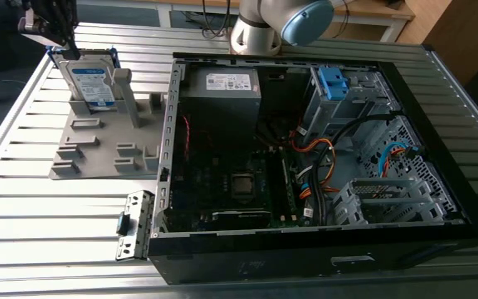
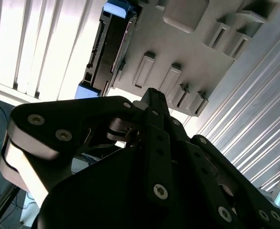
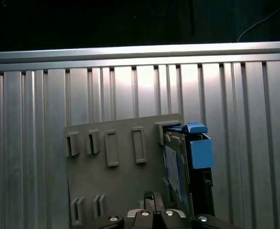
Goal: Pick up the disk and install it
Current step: 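Pick up the disk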
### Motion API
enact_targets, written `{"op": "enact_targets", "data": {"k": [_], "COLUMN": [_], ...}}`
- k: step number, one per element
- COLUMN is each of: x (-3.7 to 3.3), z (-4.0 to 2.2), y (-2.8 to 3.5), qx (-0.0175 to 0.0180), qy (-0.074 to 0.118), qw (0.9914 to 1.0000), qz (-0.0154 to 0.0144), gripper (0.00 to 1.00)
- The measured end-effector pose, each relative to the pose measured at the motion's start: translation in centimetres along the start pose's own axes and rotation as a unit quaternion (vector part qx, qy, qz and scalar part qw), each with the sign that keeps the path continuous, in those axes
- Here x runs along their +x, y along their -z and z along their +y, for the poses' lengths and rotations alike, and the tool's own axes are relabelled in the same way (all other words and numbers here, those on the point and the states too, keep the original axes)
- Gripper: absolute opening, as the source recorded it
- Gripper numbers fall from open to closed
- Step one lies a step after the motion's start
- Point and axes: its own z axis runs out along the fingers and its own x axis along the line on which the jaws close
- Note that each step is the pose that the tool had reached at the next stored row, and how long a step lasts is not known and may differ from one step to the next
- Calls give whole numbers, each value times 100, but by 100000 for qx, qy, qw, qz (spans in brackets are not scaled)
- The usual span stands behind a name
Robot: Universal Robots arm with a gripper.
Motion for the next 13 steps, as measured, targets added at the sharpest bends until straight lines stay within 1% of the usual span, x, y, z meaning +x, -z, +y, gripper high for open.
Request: {"op": "enact_targets", "data": {"k": [7, 13], "x": [0, 0], "z": [0, 0], "y": [0, 0], "qx": [-56, -108], "qy": [2207, 4138], "qw": [99976, 99914], "qz": [50, 97], "gripper": [11, 11]}}
